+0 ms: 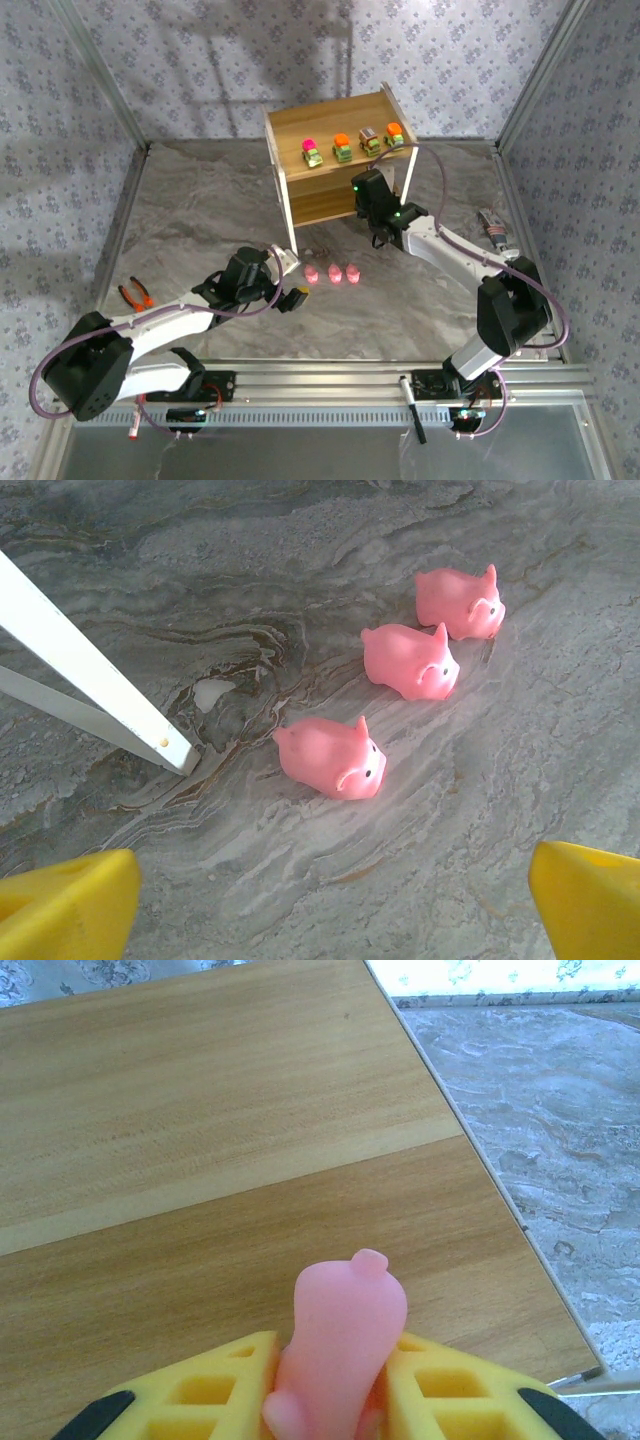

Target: Place and organize the plastic toys onto the shelf

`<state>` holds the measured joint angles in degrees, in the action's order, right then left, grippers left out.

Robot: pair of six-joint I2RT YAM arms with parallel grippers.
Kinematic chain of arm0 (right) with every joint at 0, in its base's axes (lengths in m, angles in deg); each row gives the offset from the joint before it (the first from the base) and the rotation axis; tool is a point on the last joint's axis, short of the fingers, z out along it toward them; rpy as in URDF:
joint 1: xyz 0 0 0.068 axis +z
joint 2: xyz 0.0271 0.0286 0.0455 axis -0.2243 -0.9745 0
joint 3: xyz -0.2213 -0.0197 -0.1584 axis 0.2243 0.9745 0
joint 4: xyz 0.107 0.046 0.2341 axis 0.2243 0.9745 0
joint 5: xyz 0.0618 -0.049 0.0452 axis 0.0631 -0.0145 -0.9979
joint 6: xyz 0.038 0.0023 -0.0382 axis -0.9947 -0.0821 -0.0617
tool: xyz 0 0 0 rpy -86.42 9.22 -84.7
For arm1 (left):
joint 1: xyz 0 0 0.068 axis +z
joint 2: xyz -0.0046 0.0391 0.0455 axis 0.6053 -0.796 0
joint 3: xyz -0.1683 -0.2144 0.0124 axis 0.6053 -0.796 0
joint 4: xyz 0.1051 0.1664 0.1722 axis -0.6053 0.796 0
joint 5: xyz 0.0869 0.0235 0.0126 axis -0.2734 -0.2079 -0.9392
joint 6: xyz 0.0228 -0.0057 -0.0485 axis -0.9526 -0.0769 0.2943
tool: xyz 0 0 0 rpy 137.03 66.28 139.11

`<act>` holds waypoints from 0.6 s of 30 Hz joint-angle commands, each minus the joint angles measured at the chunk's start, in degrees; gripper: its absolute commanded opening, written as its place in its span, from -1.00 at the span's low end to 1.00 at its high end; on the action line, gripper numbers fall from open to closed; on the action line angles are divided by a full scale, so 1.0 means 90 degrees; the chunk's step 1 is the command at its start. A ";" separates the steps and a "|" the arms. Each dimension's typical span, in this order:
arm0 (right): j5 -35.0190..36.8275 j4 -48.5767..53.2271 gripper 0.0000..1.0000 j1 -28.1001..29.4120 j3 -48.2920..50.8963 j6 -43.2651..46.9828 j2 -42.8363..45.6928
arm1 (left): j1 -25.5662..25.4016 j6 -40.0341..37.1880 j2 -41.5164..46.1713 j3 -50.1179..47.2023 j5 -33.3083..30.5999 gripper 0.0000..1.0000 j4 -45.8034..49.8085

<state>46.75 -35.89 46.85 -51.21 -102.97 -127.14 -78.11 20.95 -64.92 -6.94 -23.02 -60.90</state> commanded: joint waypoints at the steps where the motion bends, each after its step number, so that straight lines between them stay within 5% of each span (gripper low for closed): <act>1: -0.0079 0.0038 -0.41 -0.0065 -0.0237 -0.0048 -0.0145 | 0.0033 -0.0024 -0.0028 0.0121 0.0126 0.99 0.0032; 18: -0.0134 0.0236 -0.21 -0.0020 -0.0423 0.0112 -0.0234 | 0.0032 -0.0025 -0.0029 0.0138 0.0126 0.99 0.0053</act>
<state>46.07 -34.79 46.56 -52.82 -102.90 -128.17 -78.11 20.95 -64.92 -6.94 -23.02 -60.87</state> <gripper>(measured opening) 0.388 0.994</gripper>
